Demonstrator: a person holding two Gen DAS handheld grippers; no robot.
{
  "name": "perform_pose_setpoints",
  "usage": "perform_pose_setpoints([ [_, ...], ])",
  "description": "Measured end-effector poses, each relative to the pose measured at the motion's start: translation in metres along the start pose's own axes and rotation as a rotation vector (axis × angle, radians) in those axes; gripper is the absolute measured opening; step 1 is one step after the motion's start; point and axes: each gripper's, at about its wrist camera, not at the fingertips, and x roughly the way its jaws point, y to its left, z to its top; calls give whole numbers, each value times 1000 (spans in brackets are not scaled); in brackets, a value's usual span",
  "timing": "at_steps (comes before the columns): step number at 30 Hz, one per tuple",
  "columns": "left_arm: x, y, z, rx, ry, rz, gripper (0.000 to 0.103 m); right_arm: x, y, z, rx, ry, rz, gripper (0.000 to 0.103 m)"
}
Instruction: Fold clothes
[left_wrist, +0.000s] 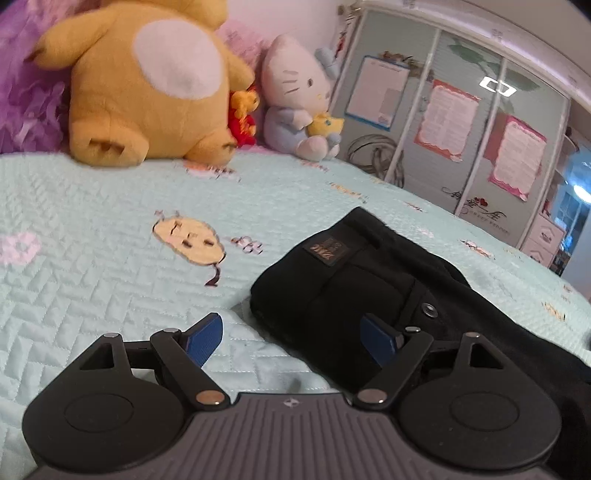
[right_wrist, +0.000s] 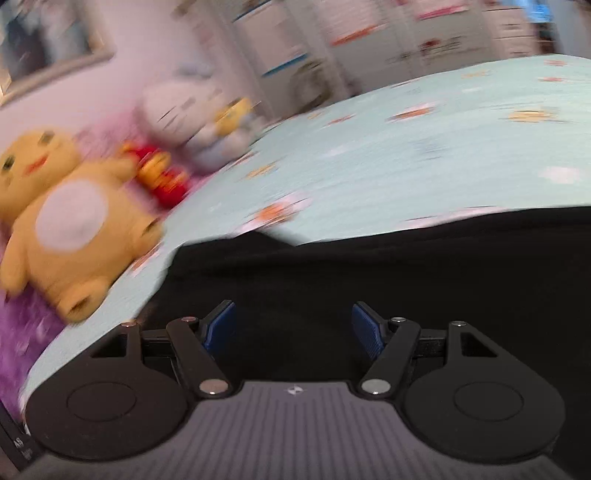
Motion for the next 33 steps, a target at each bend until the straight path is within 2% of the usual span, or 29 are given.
perform_pose_setpoints([
  [3,-11,-12,-3,64,-3,-12,85,-50,-102,4,190,-97,-100,70],
  [5,-23,-24,-3,103,6,-27,85,-83,-176,-1,315,-168,-212,69],
  [7,-40,-42,-3,147,9,-45,85,-120,-247,-11,422,-262,-269,51],
  [8,-46,-54,-5,170,14,-60,85,-139,-270,-15,469,-313,-261,33],
  [10,-53,-84,-11,220,32,-102,86,-176,-297,-21,557,-417,-243,38],
  [12,-61,-114,-17,270,50,-144,86,-196,-306,-20,552,-487,-188,55],
  [15,-71,-159,-26,345,78,-206,86,-194,-312,-2,513,-493,-115,59],
  [18,-82,-204,-35,420,106,-269,86,-182,-341,19,579,-530,-93,59],
  [19,-86,-219,-38,445,115,-290,86,-179,-356,23,604,-538,-124,59],
  [22,-94,-238,-45,477,130,-315,86,-201,-405,19,637,-576,-330,53],
  [23,-97,-242,-47,485,134,-321,86,-218,-421,10,657,-613,-367,40],
  [24,-99,-246,-49,492,138,-326,86,-240,-437,-4,692,-670,-345,34],
  [25,-102,-251,-51,500,142,-332,86,-264,-449,-18,730,-721,-351,38],
  [26,-104,-255,-52,507,147,-338,86,-288,-457,-32,773,-770,-405,55],
  [27,-107,-260,-54,515,151,-343,86,-311,-465,-46,815,-818,-441,57],
  [28,-110,-264,-56,523,155,-349,86,-328,-469,-58,841,-852,-420,57],
  [31,-116,-275,-62,528,183,-381,86,-358,-465,-75,852,-888,-266,57],
  [33,-124,-283,-63,536,185,-400,86,-354,-440,-74,826,-855,-245,70],
])
